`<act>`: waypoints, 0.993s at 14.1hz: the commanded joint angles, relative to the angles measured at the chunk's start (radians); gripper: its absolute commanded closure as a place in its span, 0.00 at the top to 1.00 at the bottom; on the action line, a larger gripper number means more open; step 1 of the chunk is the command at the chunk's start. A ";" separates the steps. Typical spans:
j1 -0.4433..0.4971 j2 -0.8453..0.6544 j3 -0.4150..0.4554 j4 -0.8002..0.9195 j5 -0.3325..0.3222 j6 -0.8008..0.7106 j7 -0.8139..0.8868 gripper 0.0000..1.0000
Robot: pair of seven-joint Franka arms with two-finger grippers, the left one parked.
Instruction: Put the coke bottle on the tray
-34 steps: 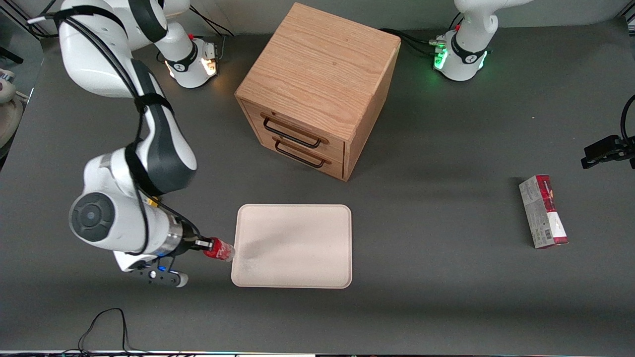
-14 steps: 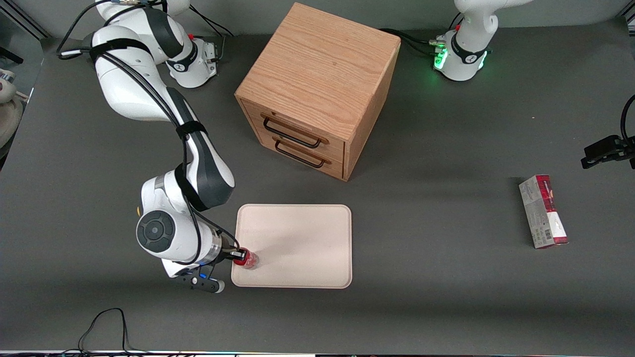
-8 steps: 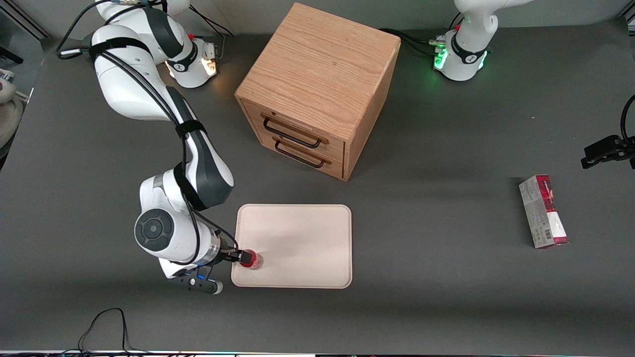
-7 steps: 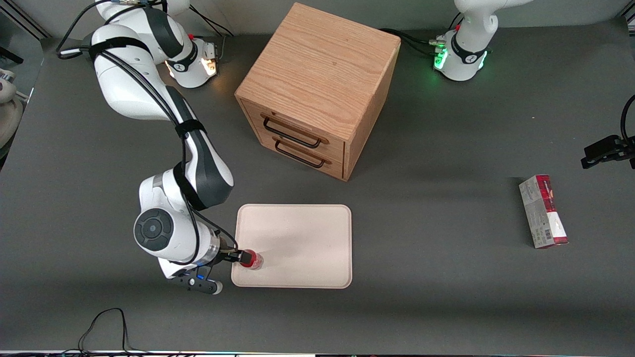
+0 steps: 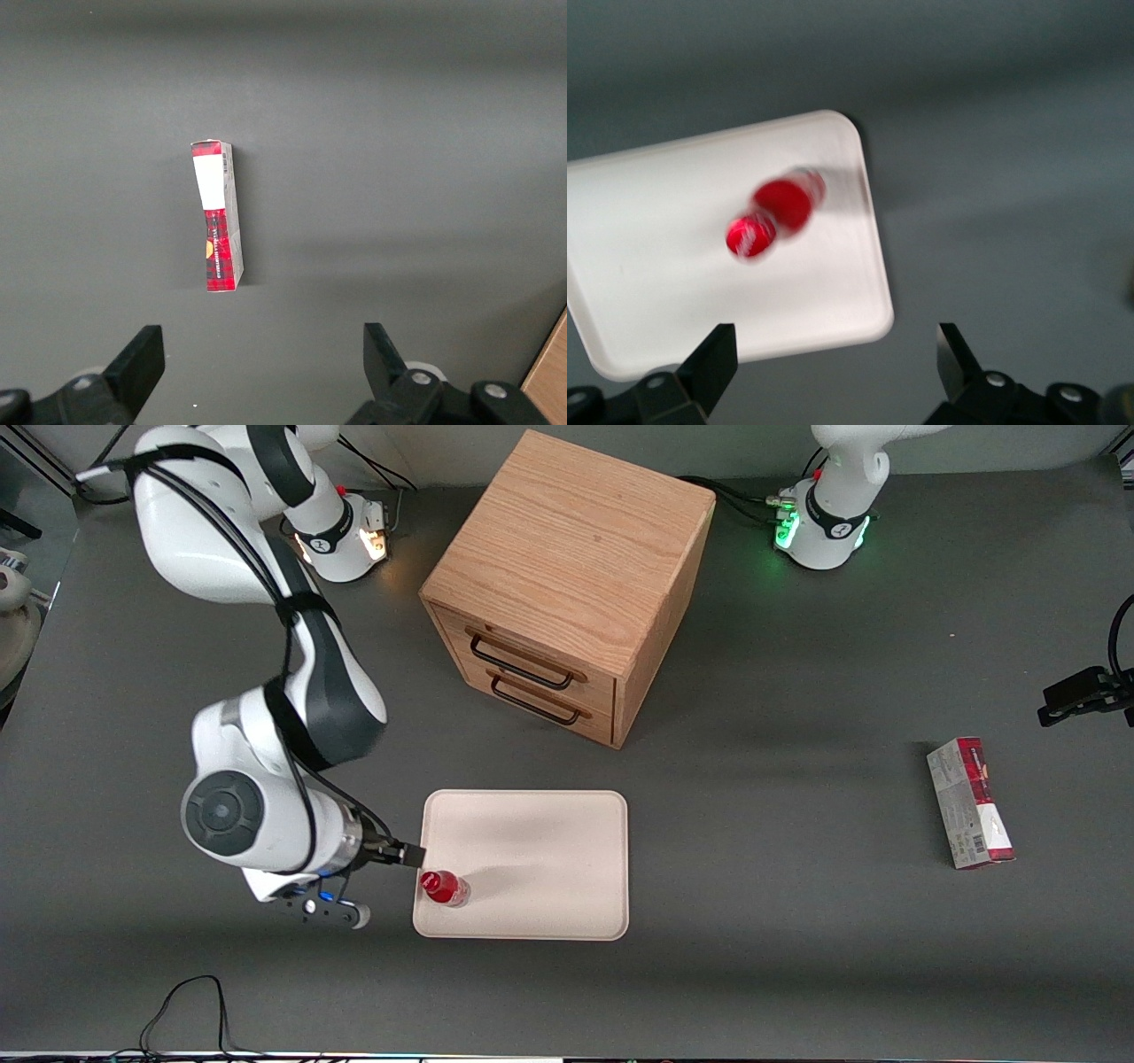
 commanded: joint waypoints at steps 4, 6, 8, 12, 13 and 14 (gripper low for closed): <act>-0.085 -0.408 -0.008 -0.465 0.004 -0.015 -0.235 1.00; -0.112 -0.542 -0.017 -0.612 0.004 -0.005 -0.319 1.00; -0.119 -0.670 -0.046 -0.749 0.007 0.012 -0.394 1.00; -0.125 -0.888 -0.086 -0.952 0.007 0.058 -0.439 1.00; -0.151 -0.890 -0.080 -0.944 0.007 0.051 -0.438 1.00; -0.160 -0.890 -0.078 -0.931 0.007 0.042 -0.438 1.00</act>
